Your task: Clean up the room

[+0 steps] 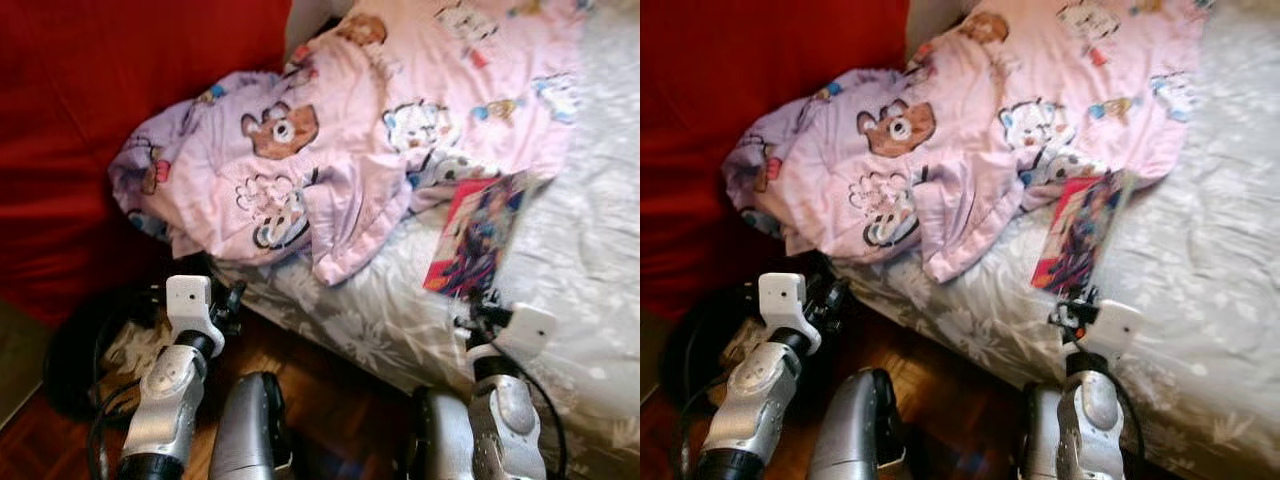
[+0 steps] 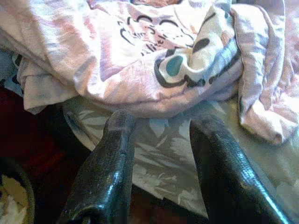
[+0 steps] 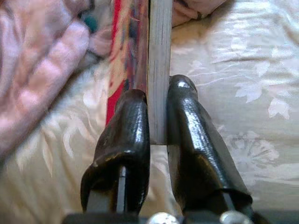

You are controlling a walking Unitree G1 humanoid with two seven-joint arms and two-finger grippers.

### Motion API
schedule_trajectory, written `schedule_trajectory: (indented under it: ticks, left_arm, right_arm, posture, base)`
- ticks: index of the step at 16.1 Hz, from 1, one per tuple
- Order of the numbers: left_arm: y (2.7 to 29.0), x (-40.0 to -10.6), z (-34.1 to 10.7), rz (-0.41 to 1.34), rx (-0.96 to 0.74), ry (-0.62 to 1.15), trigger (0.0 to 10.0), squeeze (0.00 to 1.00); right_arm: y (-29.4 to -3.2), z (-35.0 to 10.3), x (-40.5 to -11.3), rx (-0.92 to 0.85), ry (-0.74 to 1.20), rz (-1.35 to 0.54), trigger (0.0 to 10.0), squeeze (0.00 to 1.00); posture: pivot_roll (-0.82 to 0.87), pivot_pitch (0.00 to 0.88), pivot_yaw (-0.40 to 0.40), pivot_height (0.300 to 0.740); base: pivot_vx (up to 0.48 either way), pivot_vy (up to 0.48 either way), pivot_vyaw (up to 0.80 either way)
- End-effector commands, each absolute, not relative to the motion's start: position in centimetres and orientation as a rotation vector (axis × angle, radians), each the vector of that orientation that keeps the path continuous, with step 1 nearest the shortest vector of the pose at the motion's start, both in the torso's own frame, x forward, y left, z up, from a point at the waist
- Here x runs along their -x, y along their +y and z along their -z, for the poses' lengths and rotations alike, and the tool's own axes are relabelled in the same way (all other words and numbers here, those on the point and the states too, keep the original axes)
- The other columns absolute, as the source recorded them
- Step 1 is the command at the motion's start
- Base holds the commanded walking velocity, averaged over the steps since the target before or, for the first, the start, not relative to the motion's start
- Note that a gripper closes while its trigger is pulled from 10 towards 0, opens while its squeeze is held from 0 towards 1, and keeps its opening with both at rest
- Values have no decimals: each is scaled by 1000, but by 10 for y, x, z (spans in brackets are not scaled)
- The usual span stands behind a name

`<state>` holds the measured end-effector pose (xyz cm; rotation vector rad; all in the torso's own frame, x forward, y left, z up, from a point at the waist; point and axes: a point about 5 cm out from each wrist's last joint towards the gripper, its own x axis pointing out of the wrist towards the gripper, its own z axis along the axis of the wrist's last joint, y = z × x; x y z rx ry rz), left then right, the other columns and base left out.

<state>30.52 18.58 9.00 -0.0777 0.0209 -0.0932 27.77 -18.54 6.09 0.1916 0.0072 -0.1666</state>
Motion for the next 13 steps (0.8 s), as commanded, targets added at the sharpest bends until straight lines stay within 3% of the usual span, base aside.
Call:
schedule_trajectory:
  ticks: [1,5,13]
  left_arm:
    - [189,-305,-86,60,84,23,10000,0]
    - [188,-302,-81,47,96,24,10000,0]
    - [200,-303,-81,3,95,7,10000,0]
  right_arm:
    - [-184,-70,-280,-125,-17,145,10000,0]
    - [-176,-71,-287,-146,-10,102,10000,0]
    - [-171,-64,-289,-132,42,93,10000,0]
  posture:
    - [15,131,7,581]
    - [14,107,-9,585]
    - [18,95,-13,670]
  base:
    - [0,0,0]
    - [0,0,0]
    - [0,0,0]
